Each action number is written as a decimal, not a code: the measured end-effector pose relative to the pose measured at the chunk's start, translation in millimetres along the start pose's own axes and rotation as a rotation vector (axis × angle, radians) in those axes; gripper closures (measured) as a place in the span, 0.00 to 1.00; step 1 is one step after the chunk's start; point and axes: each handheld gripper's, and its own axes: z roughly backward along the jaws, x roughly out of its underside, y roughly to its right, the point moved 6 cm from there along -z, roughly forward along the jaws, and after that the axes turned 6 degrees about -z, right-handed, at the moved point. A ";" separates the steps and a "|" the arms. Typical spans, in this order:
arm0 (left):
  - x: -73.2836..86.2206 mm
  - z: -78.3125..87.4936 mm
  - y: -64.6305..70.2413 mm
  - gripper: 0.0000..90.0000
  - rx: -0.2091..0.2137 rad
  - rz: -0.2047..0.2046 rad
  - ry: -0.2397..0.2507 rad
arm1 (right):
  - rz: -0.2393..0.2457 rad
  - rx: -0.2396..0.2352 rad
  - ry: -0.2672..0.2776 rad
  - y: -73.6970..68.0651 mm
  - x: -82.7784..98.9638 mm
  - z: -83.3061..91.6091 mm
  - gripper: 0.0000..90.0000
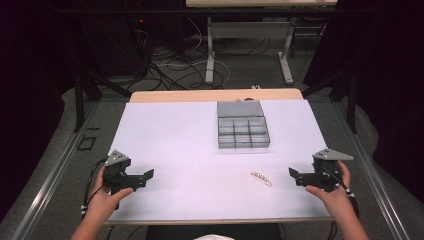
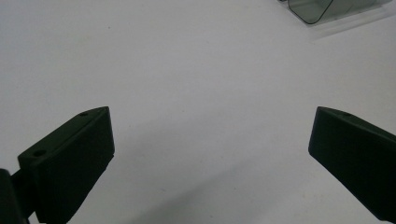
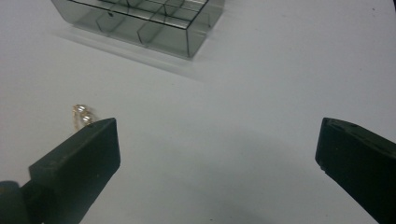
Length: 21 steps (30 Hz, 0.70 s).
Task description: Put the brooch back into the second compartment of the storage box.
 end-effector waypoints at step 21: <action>-0.4 8.6 5.7 0.01 0.009 -0.015 -0.011 | 0.142 -0.053 -0.086 -33.5 -19.8 -10.2 0.04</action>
